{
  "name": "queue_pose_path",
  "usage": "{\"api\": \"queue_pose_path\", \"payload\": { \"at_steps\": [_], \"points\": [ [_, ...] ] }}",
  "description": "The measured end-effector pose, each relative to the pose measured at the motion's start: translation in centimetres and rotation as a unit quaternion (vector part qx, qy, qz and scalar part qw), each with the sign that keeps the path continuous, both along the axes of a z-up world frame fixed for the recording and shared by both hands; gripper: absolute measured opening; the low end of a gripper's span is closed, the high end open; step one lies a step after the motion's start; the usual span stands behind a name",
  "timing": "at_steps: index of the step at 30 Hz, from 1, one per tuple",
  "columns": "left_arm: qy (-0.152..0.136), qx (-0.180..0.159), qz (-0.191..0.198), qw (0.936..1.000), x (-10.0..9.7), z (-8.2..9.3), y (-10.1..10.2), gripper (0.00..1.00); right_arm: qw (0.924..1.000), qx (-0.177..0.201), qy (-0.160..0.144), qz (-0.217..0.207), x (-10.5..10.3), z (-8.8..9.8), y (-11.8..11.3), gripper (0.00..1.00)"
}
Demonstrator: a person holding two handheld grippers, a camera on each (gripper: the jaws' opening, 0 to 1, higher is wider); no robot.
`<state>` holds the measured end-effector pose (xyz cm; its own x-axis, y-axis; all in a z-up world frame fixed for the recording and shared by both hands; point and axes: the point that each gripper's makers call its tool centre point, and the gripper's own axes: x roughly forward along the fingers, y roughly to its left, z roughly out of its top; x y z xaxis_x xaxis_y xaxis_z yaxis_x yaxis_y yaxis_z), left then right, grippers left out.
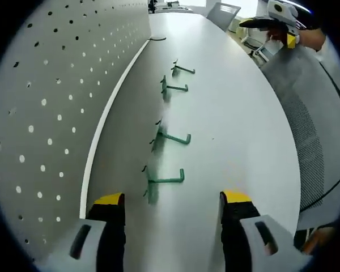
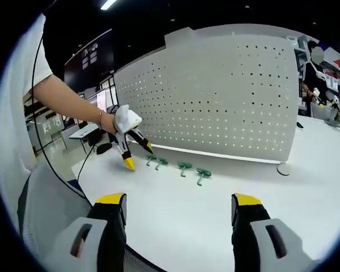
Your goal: Insert the hook assembly into the mounting plate slot until the hook locks in place.
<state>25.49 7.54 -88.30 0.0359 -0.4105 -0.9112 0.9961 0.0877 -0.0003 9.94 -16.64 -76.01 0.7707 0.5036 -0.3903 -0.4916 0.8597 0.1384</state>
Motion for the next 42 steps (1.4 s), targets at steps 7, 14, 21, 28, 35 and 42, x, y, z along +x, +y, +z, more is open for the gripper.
{"api": "queue_pose_path", "payload": {
  "at_steps": [7, 14, 21, 28, 35, 42],
  "points": [
    [-0.002, 0.001, -0.005, 1.0000, 0.2, 0.0, 0.1, 0.68, 1.0000, 0.000, 0.000, -0.001, 0.0, 0.0, 0.0, 0.73],
    [-0.002, 0.003, -0.007, 1.0000, 0.2, 0.0, 0.1, 0.66, 1.0000, 0.001, 0.001, 0.000, 0.0, -0.1, 0.1, 0.73],
    [-0.003, 0.007, 0.004, 1.0000, 0.8, 0.2, 0.4, 0.50, 1.0000, 0.002, 0.003, -0.001, 0.0, -0.1, 0.0, 0.72],
    [-0.004, 0.008, 0.014, 0.9999, 1.0, 0.2, 0.3, 0.47, 1.0000, 0.002, 0.002, -0.002, 0.0, -0.1, 0.0, 0.73],
    [-0.006, 0.010, 0.038, 0.9992, 1.7, 0.2, 0.3, 0.36, 1.0000, 0.002, 0.002, -0.001, 0.0, -0.1, 0.0, 0.72],
    [-0.014, 0.011, 0.033, 0.9993, 1.8, 0.3, 0.1, 0.19, 1.0000, 0.001, 0.002, -0.003, 0.0, -0.2, 0.0, 0.72]
  ]
}}
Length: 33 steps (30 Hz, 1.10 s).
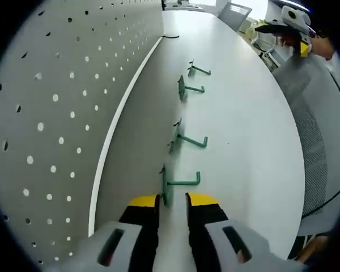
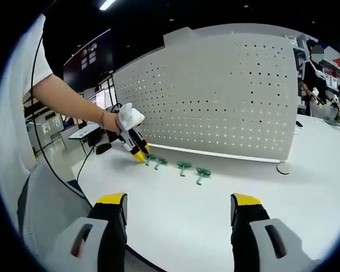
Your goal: Insert the hook assembly into the mounting plate slot until the hook locks in place.
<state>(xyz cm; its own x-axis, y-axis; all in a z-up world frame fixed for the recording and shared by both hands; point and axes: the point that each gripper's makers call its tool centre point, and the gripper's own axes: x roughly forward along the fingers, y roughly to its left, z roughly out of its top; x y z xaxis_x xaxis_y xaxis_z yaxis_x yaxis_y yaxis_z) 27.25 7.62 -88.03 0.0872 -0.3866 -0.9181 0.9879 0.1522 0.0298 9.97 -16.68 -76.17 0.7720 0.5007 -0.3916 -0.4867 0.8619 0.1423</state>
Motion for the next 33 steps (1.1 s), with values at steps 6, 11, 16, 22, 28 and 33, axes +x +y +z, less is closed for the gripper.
{"api": "queue_pose_path", "payload": {
  "at_steps": [6, 11, 16, 22, 28, 33],
  "points": [
    [-0.006, 0.001, -0.004, 1.0000, -0.03, -0.06, -0.12, 0.11, 1.0000, 0.000, 0.000, 0.000, 0.00, -0.01, 0.02, 0.72],
    [-0.018, 0.007, 0.003, 0.9998, 0.37, -0.09, -0.06, 0.06, 1.0000, 0.000, 0.000, 0.000, 0.03, -0.04, -0.02, 0.72],
    [-0.010, 0.004, 0.010, 0.9999, 0.36, -0.08, -0.12, 0.04, 1.0000, -0.002, 0.002, 0.001, -0.01, -0.07, 0.04, 0.72],
    [-0.007, -0.002, 0.010, 0.9999, 0.20, -0.14, -0.06, 0.03, 1.0000, -0.002, 0.001, 0.001, -0.01, -0.05, 0.04, 0.72],
    [-0.006, -0.003, 0.013, 0.9999, 0.13, -0.12, -0.08, 0.03, 1.0000, -0.002, 0.002, 0.002, -0.03, -0.08, 0.04, 0.72],
    [-0.006, -0.004, 0.014, 0.9999, 0.12, -0.11, -0.07, 0.03, 1.0000, -0.002, 0.002, 0.002, -0.01, -0.11, 0.04, 0.72]
  ]
}}
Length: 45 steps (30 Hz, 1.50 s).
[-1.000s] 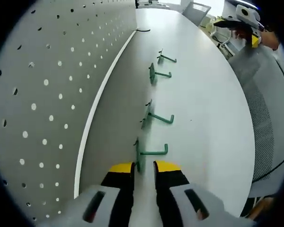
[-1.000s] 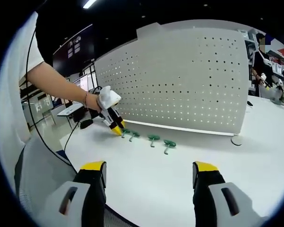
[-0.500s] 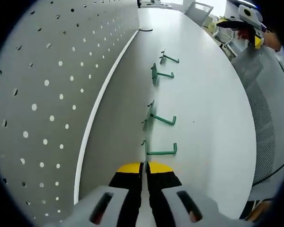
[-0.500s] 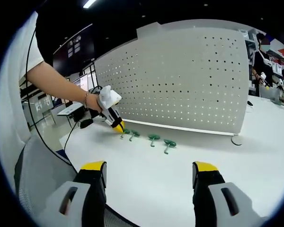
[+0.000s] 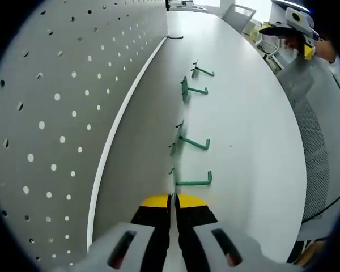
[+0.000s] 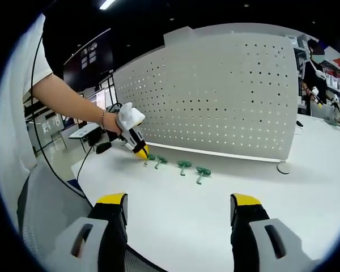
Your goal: Insert the hook assembly into the mounting plate slot until the hook locks in place.
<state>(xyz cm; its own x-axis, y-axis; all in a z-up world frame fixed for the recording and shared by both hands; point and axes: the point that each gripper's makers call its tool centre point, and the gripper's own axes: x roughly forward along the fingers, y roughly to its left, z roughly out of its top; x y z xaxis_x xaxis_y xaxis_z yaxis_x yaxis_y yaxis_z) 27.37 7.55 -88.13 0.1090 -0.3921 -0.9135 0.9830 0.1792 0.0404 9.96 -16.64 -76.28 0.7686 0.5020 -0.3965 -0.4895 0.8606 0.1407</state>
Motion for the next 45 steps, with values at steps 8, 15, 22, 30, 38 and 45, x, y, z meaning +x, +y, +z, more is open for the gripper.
{"api": "queue_pose_path", "payload": {
  "at_steps": [8, 15, 22, 30, 38, 45],
  "points": [
    [-0.001, 0.003, -0.004, 1.0000, 0.0, 0.0, 0.0, 0.03, 1.0000, -0.001, -0.002, -0.001, 0.1, 0.1, 0.0, 0.72],
    [-0.037, -0.025, 0.009, 0.9990, 0.7, 0.3, 0.2, 0.02, 1.0000, 0.003, -0.002, -0.002, 0.0, 0.2, -0.1, 0.72],
    [-0.047, -0.078, 0.044, 0.9949, 1.1, 1.9, -0.1, 0.02, 1.0000, 0.001, -0.003, 0.000, 0.1, 0.2, 0.0, 0.72],
    [-0.058, -0.098, 0.050, 0.9922, 1.1, 2.4, -0.7, 0.01, 1.0000, 0.001, -0.007, 0.001, 0.2, 0.6, 0.0, 0.72],
    [-0.073, -0.121, 0.056, 0.9883, 1.3, 3.7, -1.4, 0.01, 0.9999, -0.003, -0.012, 0.004, 0.4, 1.0, 0.0, 0.72],
    [-0.085, -0.135, 0.052, 0.9859, 0.9, 4.5, -1.5, 0.01, 0.9997, 0.008, -0.022, -0.001, 0.9, 1.9, -0.1, 0.72]
  ]
}}
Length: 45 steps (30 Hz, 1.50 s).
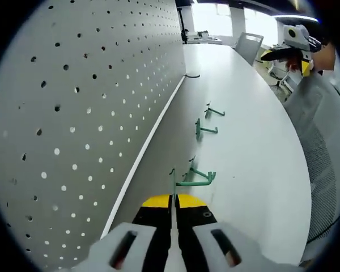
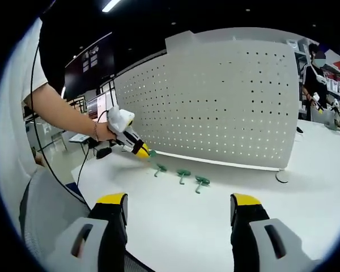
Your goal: Insert the hook assembly into the mounting plate slot until the hook locks in place.
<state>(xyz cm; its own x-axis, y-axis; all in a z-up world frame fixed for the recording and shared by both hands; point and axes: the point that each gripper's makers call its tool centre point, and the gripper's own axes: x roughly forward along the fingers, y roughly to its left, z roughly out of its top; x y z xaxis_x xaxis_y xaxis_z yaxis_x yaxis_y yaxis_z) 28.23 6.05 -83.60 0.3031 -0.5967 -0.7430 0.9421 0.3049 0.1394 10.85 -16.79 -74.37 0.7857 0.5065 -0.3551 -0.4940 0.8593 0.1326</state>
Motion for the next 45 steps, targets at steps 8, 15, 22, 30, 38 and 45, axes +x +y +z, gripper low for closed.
{"api": "queue_pose_path", "payload": {
  "at_steps": [8, 15, 22, 30, 38, 45],
  "points": [
    [-0.012, -0.027, 0.019, 0.9994, 0.2, 1.4, 0.0, 0.01, 1.0000, 0.003, -0.006, 0.002, 0.2, 0.5, 0.3, 0.72],
    [-0.019, -0.053, 0.031, 0.9979, -0.2, 2.4, -0.6, 0.01, 0.9999, 0.003, -0.011, 0.005, 0.4, 0.8, 0.4, 0.72],
    [-0.023, -0.078, 0.051, 0.9954, -0.6, 2.9, -1.1, 0.01, 0.9998, 0.003, -0.015, 0.009, 0.8, 1.0, 0.6, 0.72],
    [-0.034, -0.109, 0.075, 0.9906, -1.1, 3.9, -1.7, 0.01, 0.9997, 0.004, -0.019, 0.014, 1.1, 1.3, 1.0, 0.72],
    [-0.035, -0.146, 0.083, 0.9851, -2.0, 5.3, -2.9, 0.01, 0.9995, 0.005, -0.024, 0.019, 1.3, 1.7, 1.2, 0.72],
    [-0.047, -0.173, 0.088, 0.9798, -2.5, 6.8, -3.9, 0.01, 0.9993, 0.009, -0.030, 0.019, 1.6, 2.2, 1.5, 0.72]
  ]
}}
